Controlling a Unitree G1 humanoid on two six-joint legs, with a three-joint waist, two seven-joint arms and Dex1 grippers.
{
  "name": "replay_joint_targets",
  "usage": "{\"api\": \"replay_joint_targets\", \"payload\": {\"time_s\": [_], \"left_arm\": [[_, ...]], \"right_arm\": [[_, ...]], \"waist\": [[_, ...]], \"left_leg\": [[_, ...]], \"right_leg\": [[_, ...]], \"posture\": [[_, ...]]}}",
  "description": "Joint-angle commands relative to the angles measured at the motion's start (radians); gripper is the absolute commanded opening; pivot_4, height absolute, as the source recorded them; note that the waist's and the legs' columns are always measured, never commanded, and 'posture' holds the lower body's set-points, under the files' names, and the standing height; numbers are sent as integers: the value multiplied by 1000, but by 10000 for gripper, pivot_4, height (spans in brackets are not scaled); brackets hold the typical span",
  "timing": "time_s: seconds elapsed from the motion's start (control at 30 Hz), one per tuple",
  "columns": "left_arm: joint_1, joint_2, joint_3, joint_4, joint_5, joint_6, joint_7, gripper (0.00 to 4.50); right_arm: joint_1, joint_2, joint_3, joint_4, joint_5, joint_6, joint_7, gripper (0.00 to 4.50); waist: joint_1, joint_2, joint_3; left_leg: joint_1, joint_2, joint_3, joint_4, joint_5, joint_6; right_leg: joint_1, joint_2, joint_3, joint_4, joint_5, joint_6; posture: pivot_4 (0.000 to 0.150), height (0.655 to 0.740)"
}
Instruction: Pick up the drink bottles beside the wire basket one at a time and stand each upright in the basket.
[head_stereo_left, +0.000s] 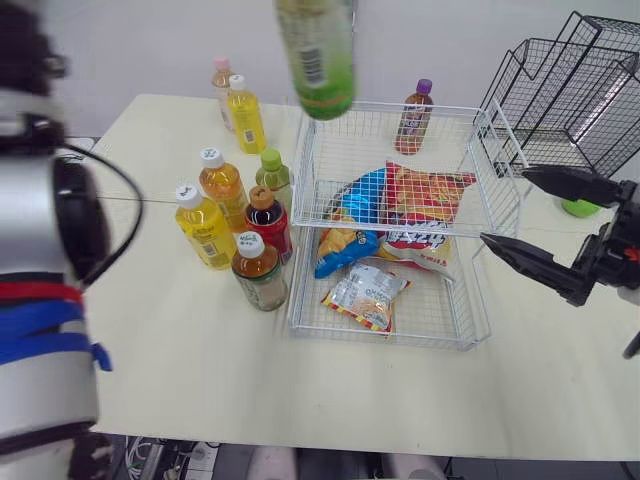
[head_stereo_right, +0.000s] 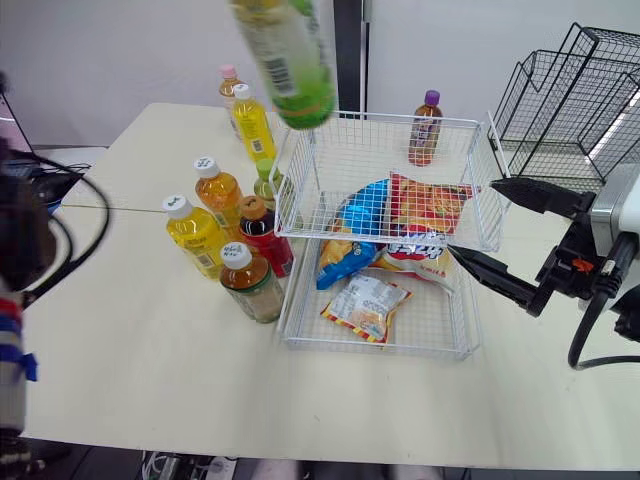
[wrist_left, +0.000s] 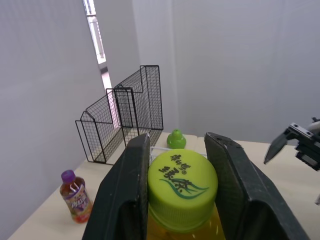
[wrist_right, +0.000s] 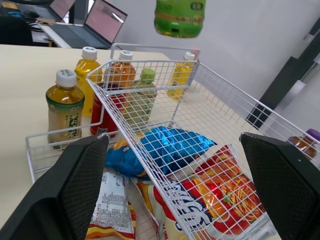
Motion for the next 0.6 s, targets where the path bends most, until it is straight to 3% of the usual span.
{"api": "replay_joint_targets", "payload": {"time_s": [0.03,0.3,0.4,0.6], "left_arm": [[-60,-87,39,90,75,-166,26,13281],[-31,-333,116,288,180,-370,196,13281],[-19,-415,148,345,213,-424,322,13281],[-20,-485,199,391,257,-448,406,13281]], "right_arm": [[37,-6,-60,-31,-31,-8,-58,45000],[87,34,-55,-123,-11,-27,-215,45000],[70,61,-14,-155,-17,-40,-304,45000],[68,67,32,-185,-20,-50,-384,45000]], "waist": [[-1,0,0],[-3,3,1],[-3,3,2],[-4,5,2]], "left_leg": [[0,0,0,0,0,0],[-6,-1,-1,0,0,-1],[-7,-1,-1,1,1,-1],[-8,-1,-1,1,1,-2]], "right_leg": [[0,0,0,0,0,0],[-5,0,0,1,0,0],[-6,0,0,1,0,0],[-7,0,0,2,0,0]], "posture": [[1500,7268],[1500,7268],[1500,7268],[1500,7268]]}}
